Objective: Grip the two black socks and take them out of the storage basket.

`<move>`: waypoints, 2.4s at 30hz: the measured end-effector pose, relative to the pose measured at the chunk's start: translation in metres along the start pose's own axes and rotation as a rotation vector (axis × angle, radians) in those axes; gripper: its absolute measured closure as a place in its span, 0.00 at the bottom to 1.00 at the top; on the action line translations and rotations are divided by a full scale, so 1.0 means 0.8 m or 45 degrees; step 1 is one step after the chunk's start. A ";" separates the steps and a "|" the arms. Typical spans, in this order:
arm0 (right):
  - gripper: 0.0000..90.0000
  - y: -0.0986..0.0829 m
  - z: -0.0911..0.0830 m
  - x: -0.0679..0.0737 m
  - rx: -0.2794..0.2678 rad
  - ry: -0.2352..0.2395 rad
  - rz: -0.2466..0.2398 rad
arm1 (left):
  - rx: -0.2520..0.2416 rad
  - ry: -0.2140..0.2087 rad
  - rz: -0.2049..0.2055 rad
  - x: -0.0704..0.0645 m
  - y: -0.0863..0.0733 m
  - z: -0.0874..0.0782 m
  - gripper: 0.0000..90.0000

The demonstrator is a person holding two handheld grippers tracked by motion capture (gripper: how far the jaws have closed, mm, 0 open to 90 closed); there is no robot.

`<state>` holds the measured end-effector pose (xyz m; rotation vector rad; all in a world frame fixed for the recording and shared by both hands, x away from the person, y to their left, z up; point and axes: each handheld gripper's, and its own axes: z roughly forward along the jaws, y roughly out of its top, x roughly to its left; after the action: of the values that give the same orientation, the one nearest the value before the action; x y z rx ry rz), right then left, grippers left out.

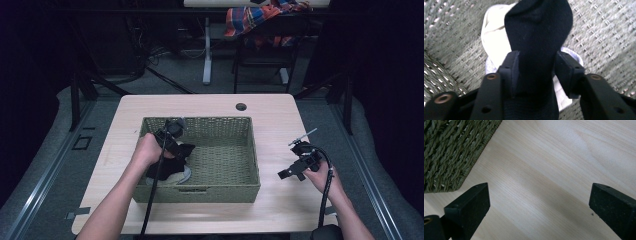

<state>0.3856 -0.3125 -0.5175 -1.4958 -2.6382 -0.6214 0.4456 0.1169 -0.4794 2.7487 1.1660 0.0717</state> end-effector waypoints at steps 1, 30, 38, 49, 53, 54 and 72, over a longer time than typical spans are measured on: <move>0.03 0.000 0.000 0.000 0.000 0.000 0.000 | 0.000 0.000 0.000 0.000 0.000 0.000 0.57; 0.04 0.000 -0.001 0.001 -0.020 0.000 0.010 | -0.147 -0.005 -0.015 0.018 -0.008 -0.061 0.94; 0.04 0.001 -0.004 -0.001 0.010 0.000 -0.016 | -0.211 0.005 -0.025 0.024 -0.017 -0.096 0.93; 0.04 0.001 -0.004 0.000 0.008 -0.003 -0.014 | -0.250 0.029 -0.020 0.028 -0.015 -0.135 0.94; 0.04 0.001 -0.004 0.000 0.006 -0.003 -0.012 | -0.258 0.041 -0.018 0.029 -0.013 -0.147 0.94; 0.04 0.001 -0.004 0.000 0.007 -0.003 -0.013 | -0.268 0.046 -0.017 0.030 -0.012 -0.154 0.94; 0.04 0.001 -0.003 0.000 0.009 0.000 -0.015 | -0.302 0.138 -0.108 0.062 -0.045 -0.213 0.93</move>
<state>0.3859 -0.3130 -0.5148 -1.4800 -2.6479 -0.6126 0.4371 0.1982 -0.3178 2.5133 1.2129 0.3307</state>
